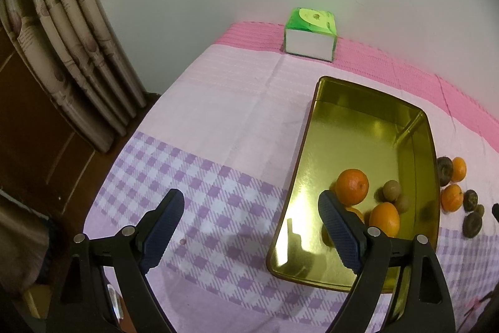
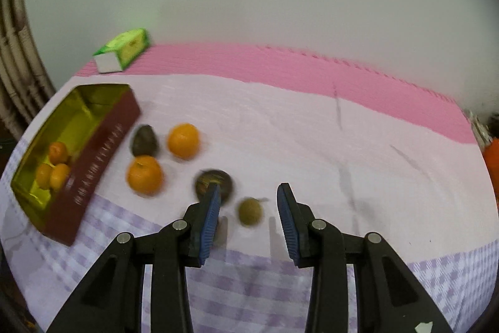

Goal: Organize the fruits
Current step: 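Move the right gripper to the fruit cluster and grasp another green fruit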

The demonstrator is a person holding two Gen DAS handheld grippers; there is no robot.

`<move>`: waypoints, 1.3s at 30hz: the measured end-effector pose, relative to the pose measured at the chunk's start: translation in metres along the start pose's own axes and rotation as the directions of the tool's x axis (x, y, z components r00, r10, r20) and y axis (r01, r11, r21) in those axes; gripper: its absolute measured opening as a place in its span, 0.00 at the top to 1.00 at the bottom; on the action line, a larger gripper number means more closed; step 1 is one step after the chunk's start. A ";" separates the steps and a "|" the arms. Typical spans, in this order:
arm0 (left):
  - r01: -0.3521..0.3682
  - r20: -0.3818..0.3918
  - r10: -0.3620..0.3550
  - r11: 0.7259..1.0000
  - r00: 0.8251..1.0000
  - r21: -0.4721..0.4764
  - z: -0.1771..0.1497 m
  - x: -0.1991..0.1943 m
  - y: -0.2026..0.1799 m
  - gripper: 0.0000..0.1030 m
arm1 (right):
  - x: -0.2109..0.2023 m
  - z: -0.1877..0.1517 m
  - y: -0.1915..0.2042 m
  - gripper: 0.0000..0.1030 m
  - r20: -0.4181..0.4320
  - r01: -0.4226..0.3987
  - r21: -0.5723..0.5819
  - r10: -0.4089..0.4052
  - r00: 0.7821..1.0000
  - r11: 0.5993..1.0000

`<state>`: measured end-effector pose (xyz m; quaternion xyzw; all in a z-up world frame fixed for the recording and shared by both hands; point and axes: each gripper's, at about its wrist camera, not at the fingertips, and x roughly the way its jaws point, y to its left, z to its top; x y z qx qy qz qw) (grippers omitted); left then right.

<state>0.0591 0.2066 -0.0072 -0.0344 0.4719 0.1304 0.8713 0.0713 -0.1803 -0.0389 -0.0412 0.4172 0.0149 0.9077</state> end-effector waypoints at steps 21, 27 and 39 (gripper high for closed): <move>0.007 0.046 -0.009 0.999 0.999 0.045 -0.003 -0.002 -0.014 0.15 | 0.042 -0.018 -0.004 0.67 -0.062 -0.056 0.022 0.058 0.996 0.998; 0.027 0.044 -0.031 0.996 0.999 0.089 -0.005 -0.009 -0.032 0.15 | 0.050 -0.019 -0.003 0.74 -0.056 -0.076 -0.001 0.076 0.996 0.997; 0.172 0.005 -0.177 0.965 0.984 0.200 -0.013 -0.033 -0.113 0.15 | 0.045 -0.026 -0.019 0.79 -0.005 -0.037 -0.020 0.037 0.999 0.999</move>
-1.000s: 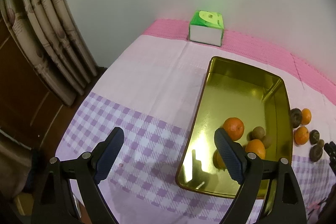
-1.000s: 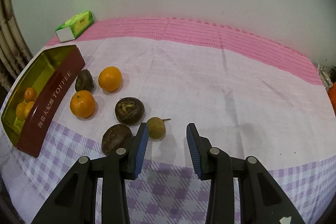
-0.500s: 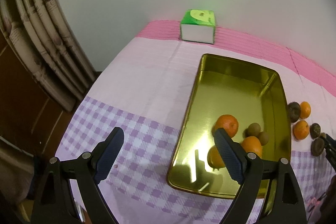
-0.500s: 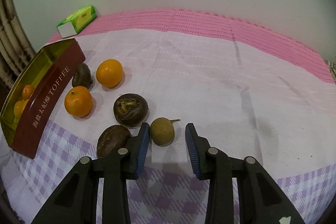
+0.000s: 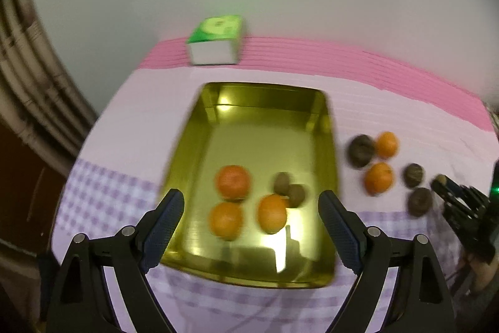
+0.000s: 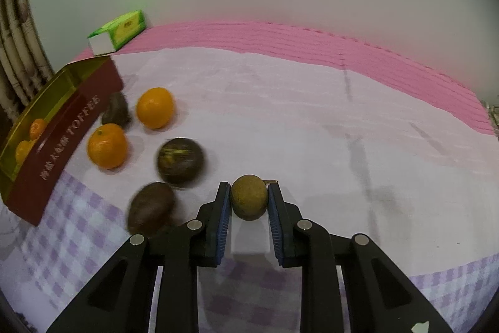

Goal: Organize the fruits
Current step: 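Move the right gripper to the fruit cluster and grasp another green fruit, then grasp a dark brown fruit with the left gripper while the right holds the green fruit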

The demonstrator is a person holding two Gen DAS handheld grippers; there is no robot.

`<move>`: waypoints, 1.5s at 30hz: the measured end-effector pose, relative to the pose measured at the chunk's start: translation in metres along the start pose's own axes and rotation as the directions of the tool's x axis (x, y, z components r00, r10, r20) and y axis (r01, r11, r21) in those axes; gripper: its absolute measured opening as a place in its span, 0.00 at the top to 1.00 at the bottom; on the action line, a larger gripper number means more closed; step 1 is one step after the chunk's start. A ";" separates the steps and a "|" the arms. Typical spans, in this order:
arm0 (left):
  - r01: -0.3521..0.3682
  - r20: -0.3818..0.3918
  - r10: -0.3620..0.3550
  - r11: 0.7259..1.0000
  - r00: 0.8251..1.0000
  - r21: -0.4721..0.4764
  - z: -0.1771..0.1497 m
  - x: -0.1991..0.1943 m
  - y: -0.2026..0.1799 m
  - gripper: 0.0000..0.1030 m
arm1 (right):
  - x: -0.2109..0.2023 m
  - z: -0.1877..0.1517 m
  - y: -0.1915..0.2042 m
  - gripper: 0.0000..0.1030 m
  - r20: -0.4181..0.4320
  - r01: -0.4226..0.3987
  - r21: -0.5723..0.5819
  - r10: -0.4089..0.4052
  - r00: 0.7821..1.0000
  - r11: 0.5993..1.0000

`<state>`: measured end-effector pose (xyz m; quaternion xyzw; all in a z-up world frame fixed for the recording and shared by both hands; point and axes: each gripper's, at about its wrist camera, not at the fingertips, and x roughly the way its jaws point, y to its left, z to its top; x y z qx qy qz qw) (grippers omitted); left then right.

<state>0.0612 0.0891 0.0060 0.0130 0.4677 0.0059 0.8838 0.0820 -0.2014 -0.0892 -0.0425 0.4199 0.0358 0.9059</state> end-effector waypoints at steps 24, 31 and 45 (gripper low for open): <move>0.283 -0.173 -0.251 0.940 0.952 0.190 -0.015 0.059 -0.183 0.15 | -0.012 -0.020 -0.082 0.79 0.005 0.097 0.115 -0.098 0.995 0.989; 0.279 -0.200 -0.239 0.938 0.950 0.208 -0.015 0.075 -0.202 0.29 | -0.013 -0.020 -0.083 0.78 0.005 0.092 0.118 -0.093 0.996 0.989; 0.319 -0.230 -0.271 0.926 0.935 0.203 -0.016 0.083 -0.207 0.59 | -0.012 -0.018 -0.081 0.78 0.005 0.090 0.119 -0.091 0.996 0.989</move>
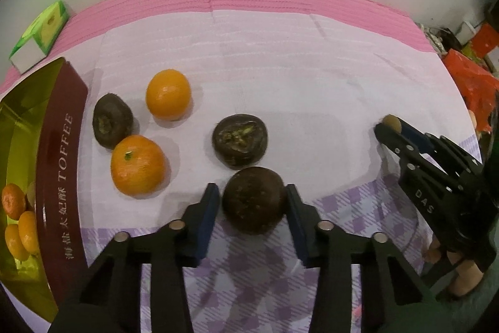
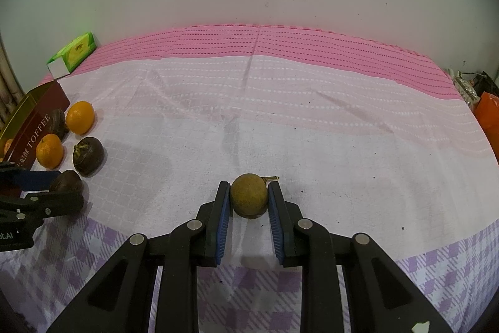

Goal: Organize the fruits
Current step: 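Grasp a dark brown fruit with the left gripper while the right holds the green fruit, then carry the dark brown fruit into the tin tray with the left gripper and open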

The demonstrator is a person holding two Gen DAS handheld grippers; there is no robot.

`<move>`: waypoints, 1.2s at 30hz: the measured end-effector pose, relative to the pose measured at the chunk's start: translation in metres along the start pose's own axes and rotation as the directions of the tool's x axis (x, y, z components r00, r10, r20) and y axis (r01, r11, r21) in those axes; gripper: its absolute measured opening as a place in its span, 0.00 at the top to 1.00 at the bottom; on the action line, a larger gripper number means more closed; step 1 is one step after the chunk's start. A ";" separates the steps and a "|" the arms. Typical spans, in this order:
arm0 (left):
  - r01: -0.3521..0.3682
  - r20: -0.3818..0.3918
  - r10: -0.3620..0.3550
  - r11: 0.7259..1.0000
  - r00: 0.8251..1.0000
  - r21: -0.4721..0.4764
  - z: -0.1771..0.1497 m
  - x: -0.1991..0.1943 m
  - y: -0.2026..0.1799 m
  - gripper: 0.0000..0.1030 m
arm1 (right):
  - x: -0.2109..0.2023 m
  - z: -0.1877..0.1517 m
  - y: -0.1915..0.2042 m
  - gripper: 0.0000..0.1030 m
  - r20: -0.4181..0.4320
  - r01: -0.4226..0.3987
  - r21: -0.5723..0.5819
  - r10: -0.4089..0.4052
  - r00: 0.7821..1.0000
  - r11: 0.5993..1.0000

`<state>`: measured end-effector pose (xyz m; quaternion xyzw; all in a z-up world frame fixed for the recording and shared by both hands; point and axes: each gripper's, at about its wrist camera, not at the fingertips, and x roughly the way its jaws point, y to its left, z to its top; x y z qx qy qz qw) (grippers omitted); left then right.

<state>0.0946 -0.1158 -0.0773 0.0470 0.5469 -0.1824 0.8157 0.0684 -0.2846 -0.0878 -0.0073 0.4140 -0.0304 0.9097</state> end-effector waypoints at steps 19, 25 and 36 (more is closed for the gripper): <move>-0.010 0.032 0.011 0.999 0.999 -0.037 -0.013 -0.031 0.024 0.60 | 0.001 0.000 0.001 0.78 -0.002 0.004 -0.001 -0.004 1.000 1.000; -0.038 0.089 0.044 0.997 0.995 -0.066 -0.014 -0.063 0.045 0.60 | 0.001 0.000 0.001 0.78 -0.002 0.005 -0.002 -0.005 1.000 1.000; -0.149 0.139 0.178 0.969 0.974 -0.195 -0.030 -0.111 0.121 0.60 | 0.000 0.000 0.000 0.78 -0.002 0.006 -0.002 -0.006 1.000 1.000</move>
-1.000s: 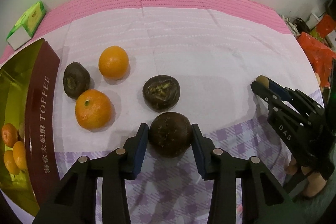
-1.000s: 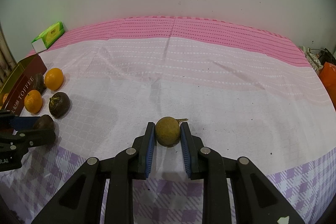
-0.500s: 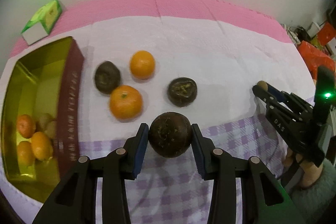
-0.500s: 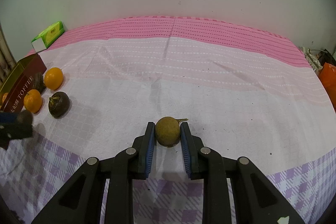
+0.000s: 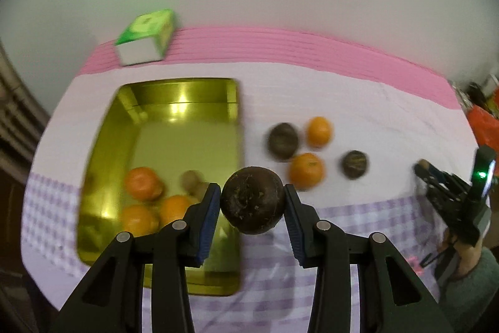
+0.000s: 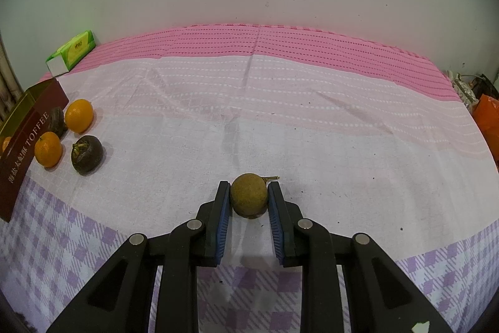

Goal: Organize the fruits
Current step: 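Carry the dark brown fruit into the tin tray with the left gripper and open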

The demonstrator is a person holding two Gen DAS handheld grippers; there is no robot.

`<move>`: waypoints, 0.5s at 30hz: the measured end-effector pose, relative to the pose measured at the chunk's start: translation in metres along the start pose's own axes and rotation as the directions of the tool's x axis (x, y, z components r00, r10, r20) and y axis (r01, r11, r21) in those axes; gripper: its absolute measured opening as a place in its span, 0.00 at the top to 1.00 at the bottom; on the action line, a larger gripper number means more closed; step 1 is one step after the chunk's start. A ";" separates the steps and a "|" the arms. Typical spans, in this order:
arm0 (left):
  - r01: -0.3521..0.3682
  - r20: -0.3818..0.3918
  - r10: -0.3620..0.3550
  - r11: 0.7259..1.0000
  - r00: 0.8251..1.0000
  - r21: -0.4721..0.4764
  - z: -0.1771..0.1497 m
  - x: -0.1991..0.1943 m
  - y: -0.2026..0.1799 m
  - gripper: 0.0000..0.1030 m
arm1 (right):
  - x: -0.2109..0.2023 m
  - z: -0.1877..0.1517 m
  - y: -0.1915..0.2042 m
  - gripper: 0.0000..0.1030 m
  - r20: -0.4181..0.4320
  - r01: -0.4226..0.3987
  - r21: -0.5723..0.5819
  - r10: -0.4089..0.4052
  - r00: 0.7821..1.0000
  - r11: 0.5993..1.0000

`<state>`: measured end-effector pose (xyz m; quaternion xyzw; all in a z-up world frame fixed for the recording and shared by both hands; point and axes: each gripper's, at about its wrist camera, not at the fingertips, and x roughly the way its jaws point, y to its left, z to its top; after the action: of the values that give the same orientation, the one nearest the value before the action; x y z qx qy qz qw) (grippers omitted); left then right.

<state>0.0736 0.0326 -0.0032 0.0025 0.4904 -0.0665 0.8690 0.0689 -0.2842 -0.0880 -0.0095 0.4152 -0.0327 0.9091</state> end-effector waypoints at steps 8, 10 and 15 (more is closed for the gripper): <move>-0.059 -0.055 0.055 0.995 0.997 -0.074 -0.016 0.006 0.051 0.60 | 0.000 0.000 0.000 0.78 0.000 0.001 -0.001 -0.001 1.000 1.000; -0.064 -0.071 0.059 0.995 0.996 -0.074 -0.021 0.009 0.055 0.60 | 0.000 0.000 0.000 0.78 0.000 0.001 -0.001 -0.001 1.000 1.000; -0.076 -0.109 0.069 0.995 0.992 -0.064 -0.032 0.019 0.061 0.60 | 0.000 0.001 -0.001 0.78 -0.001 0.003 -0.003 -0.003 1.000 1.000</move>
<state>0.0629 0.0928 -0.0399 -0.0059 0.5376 -0.0180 0.8430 0.0692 -0.2852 -0.0873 -0.0116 0.4155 -0.0336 0.9089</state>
